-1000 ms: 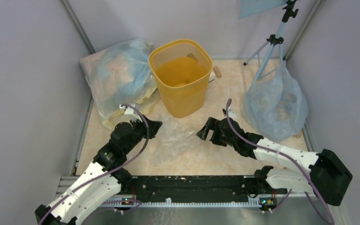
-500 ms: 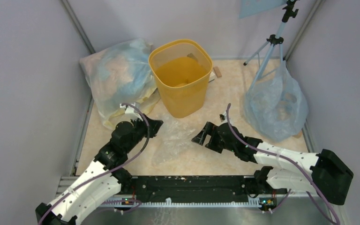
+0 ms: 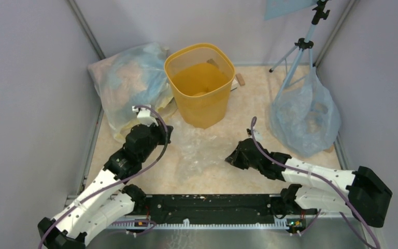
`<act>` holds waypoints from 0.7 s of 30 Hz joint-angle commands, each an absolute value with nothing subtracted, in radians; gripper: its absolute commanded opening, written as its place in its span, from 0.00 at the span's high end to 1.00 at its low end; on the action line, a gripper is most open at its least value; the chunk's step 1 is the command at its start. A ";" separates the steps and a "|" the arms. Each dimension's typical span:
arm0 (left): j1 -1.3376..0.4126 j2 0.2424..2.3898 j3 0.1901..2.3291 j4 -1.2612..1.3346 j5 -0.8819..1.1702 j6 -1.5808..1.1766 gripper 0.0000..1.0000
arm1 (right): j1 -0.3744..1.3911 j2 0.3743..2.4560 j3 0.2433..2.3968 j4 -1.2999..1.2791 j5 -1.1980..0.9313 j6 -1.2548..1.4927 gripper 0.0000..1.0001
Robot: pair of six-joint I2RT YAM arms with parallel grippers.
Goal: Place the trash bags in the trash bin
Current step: Unfold the trash bag at the center of the board.
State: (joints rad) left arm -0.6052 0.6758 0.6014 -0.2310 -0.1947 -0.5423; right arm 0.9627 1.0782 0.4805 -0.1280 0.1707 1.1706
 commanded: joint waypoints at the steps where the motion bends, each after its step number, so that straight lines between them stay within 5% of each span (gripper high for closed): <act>1: -0.585 0.686 0.740 -0.304 -0.362 -0.425 1.00 | 0.898 0.973 0.471 -0.301 0.331 1.102 1.00; 15: -0.458 0.767 0.825 -0.407 -0.381 -0.476 1.00 | 0.828 0.841 0.509 -0.743 0.721 1.193 1.00; 21: -0.440 0.773 0.844 -0.410 -0.328 -0.474 1.00 | 0.828 0.767 0.532 -0.709 0.749 1.084 1.00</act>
